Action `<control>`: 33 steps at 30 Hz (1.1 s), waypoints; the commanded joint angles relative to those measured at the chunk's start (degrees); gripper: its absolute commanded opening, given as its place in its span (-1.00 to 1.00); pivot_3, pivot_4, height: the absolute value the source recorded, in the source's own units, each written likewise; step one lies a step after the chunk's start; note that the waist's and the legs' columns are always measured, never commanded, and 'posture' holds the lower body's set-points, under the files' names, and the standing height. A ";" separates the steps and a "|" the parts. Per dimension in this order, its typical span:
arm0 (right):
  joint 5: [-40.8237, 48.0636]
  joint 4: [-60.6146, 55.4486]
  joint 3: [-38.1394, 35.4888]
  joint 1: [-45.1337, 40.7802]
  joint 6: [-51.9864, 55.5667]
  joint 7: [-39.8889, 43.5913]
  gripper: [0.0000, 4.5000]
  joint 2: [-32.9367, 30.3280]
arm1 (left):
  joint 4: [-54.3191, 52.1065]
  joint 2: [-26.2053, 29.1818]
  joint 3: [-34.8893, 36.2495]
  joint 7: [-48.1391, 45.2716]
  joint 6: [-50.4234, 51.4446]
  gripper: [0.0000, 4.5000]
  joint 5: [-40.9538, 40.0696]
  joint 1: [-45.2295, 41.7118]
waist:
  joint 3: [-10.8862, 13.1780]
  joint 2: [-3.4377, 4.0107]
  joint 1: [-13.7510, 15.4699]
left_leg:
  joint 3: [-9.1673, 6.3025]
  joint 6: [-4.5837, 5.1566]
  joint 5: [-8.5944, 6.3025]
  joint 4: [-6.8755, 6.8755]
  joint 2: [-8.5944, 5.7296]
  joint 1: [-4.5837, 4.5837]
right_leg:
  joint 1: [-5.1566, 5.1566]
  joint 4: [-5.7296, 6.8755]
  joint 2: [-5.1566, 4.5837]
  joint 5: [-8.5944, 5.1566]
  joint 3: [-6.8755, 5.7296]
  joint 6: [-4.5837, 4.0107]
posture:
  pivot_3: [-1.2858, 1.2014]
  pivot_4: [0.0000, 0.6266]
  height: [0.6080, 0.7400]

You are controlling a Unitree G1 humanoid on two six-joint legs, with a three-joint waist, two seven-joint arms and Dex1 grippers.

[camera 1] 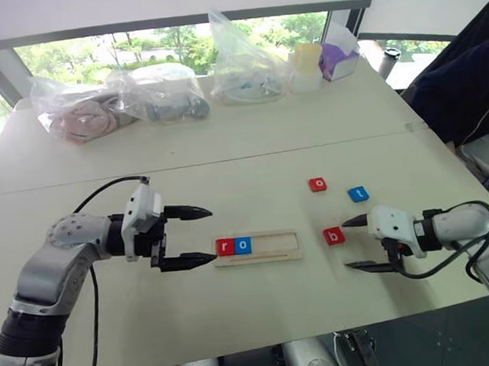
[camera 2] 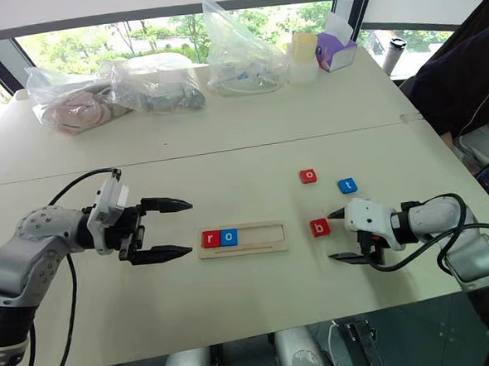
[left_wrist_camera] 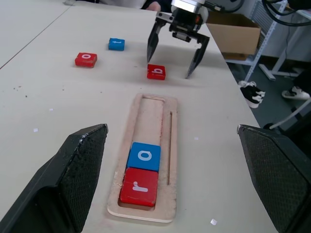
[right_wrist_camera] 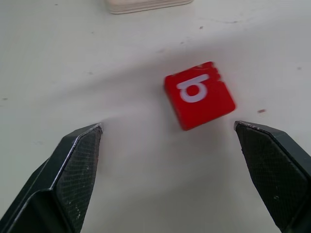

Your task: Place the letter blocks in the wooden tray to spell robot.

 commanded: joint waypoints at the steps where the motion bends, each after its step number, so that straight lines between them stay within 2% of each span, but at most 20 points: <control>1: -0.87 3.45 0.89 -1.79 -2.15 0.52 0.98 0.81 | -2.59 -0.42 1.08 1.17 -0.16 1.00 -0.97 0.68 | 0.06 -0.05 0.02 | 0.01 0.00 0.00 -0.02 0.00 0.19 | 0.17 0.00 -0.01 -0.07 0.01 -0.10 | 0.03 -0.52 1.00; 15: -1.14 6.01 4.07 -7.47 -1.76 1.78 0.98 5.29 | -4.37 -0.98 1.19 3.89 -0.33 1.00 -0.72 1.88 | 0.07 -0.04 0.00 | -0.01 0.00 0.00 -0.01 0.02 0.28 | 0.26 0.00 0.00 -0.01 0.01 -0.06 | 0.03 -0.52 1.00; 18: -1.84 7.07 4.70 -7.77 -2.66 2.06 0.60 5.33 | -4.34 -0.86 1.33 4.10 -0.34 1.00 -0.67 1.88 | 0.07 -0.04 0.00 | -0.01 0.00 0.00 0.00 0.02 0.27 | 0.26 0.00 0.00 -0.02 0.01 -0.07 | 0.03 -0.52 1.00; 23: -2.02 7.72 4.79 -7.94 -3.48 2.28 -0.48 4.80 | -4.21 -0.99 1.20 4.47 -0.51 1.00 -0.45 1.67 | 0.06 -0.03 0.01 | 0.00 0.00 0.00 0.02 0.02 0.29 | 0.28 0.01 0.00 -0.01 0.01 -0.08 | 0.03 -0.52 1.00; 26: -0.95 5.30 4.07 -7.96 -2.18 1.79 -0.49 4.83 | -4.05 -1.10 0.96 4.66 -0.68 1.00 -0.32 1.47 | 0.06 -0.03 0.10 | -0.01 0.00 0.00 0.04 0.02 0.29 | 0.30 0.01 0.00 -0.02 0.01 -0.11 | 0.03 -0.52 1.00; 33: 2.99 -9.18 4.52 -8.81 9.15 -0.29 -0.49 6.16 | -3.84 -1.16 0.54 4.31 -0.83 1.00 -0.35 1.36 | 0.12 0.06 0.10 | -0.03 0.00 0.00 0.01 0.02 0.28 | 0.26 0.06 0.00 0.04 0.01 0.00 | 0.03 -0.52 1.00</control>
